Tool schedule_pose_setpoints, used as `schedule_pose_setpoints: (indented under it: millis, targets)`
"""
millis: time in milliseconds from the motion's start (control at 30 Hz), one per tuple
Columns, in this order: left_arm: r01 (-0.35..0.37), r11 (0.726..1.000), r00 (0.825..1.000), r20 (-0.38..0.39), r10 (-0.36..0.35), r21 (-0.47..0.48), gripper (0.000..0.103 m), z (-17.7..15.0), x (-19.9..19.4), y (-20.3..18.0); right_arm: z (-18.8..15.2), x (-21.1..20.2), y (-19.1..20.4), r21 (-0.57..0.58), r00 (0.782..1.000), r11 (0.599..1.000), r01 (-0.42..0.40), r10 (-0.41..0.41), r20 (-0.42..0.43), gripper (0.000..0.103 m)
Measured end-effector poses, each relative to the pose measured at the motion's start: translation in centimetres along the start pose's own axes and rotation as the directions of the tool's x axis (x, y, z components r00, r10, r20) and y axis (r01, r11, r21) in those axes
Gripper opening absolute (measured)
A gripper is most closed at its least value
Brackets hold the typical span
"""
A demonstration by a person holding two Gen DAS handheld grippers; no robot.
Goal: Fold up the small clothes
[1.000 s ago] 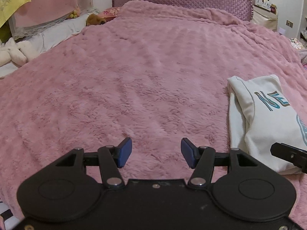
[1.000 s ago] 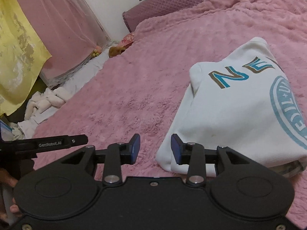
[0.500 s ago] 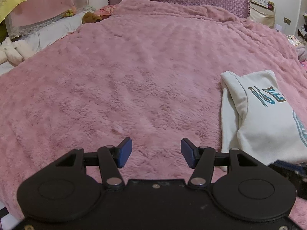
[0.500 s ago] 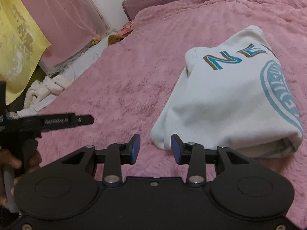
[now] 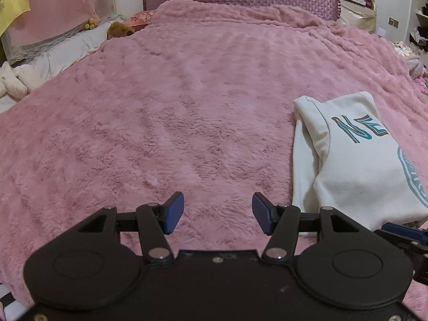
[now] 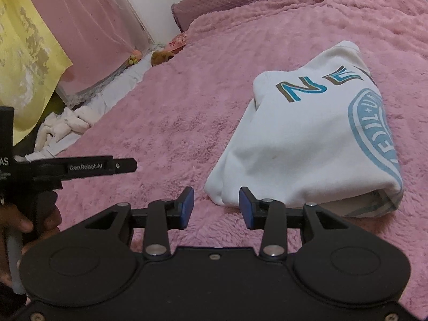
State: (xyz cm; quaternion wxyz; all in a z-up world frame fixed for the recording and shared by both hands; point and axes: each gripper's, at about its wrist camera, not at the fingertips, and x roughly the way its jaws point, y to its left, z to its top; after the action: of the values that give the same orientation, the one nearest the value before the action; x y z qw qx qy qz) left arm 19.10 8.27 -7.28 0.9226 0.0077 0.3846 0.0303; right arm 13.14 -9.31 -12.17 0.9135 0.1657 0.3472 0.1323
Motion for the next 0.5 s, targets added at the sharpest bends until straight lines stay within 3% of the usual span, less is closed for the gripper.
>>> schedule_pose_setpoints:
  millis: [233, 500]
  targets:
    - [0.005, 1.0, 1.0, -0.005, -0.005, 0.005, 0.058, -0.1, 0.1, -0.3, -0.4, 0.0, -0.4, 0.005, 1.0, 1.0, 0.004, -0.003, -0.012, 0.035]
    - [0.04, 0.999, 0.999, -0.031, -0.04, 0.03, 0.058, -0.7, 1.3, -2.5, -2.4, -2.4, -3.5, 0.009, 0.998, 0.998, 0.062, -0.061, -0.028, 0.036]
